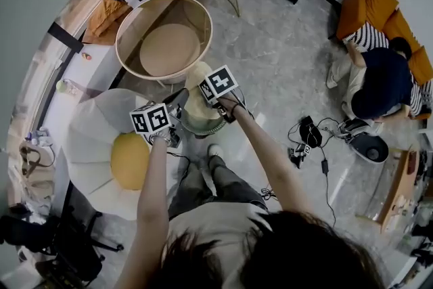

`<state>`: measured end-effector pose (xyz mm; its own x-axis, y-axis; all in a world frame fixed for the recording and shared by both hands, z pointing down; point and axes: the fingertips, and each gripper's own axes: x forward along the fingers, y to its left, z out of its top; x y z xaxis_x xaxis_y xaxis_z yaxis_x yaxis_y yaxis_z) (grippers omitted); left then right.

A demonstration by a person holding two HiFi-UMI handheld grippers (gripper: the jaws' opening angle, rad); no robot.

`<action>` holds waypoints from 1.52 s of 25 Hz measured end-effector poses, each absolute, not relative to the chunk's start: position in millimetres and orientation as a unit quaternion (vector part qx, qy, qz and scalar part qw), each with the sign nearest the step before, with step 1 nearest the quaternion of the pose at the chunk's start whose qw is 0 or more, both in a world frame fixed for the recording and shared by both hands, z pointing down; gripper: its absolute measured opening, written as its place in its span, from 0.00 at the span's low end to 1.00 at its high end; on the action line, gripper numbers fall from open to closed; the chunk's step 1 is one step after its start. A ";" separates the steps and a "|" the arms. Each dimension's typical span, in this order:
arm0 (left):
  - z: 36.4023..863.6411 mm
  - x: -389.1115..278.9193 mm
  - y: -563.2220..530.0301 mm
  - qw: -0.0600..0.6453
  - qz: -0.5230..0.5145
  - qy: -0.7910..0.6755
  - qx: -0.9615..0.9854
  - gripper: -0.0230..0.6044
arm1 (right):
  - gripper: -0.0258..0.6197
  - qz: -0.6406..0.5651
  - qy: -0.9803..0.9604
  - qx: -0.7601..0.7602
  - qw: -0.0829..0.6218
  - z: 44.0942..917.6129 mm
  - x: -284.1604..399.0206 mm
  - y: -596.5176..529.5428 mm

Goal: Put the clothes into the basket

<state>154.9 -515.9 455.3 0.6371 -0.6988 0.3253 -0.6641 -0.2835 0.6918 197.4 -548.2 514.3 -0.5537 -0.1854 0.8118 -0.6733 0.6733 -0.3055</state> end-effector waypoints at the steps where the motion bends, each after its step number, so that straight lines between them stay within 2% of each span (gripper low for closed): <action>1: 456.6 155.8 -516.6 0.421 -0.021 -0.427 0.800 0.05 | 0.12 0.310 -0.825 0.261 0.393 516.3 197.9 -548.7; 4: 460.1 159.5 -516.9 0.423 -0.025 -0.430 0.798 0.05 | 0.13 0.326 -0.824 0.261 0.383 523.6 200.1 -547.3; 7: 463.2 165.5 -515.7 0.427 -0.029 -0.427 0.797 0.05 | 0.20 0.347 -0.821 0.266 0.367 530.1 203.4 -548.0; 11: 473.3 166.0 -509.6 0.442 -0.023 -0.422 0.791 0.05 | 0.22 0.355 -0.816 0.267 0.370 539.8 201.5 -545.7; 23: 503.3 161.8 -503.4 0.475 -0.005 -0.407 0.780 0.05 | 0.22 0.394 -0.792 0.300 0.357 564.9 211.5 -547.9; 34: 499.9 163.2 -510.6 0.471 -0.004 -0.408 0.782 0.05 | 0.22 0.398 -0.791 0.304 0.350 563.2 213.0 -549.2; 38: 499.4 157.7 -513.2 0.470 -0.008 -0.417 0.778 0.05 | 0.22 0.403 -0.795 0.313 0.327 554.2 208.5 -553.1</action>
<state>157.7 -513.2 499.4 0.6528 -0.6559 0.3789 -0.6406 -0.2112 0.7382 208.5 -553.1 554.2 -0.5902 -0.2331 0.7728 -0.7612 0.4795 -0.4367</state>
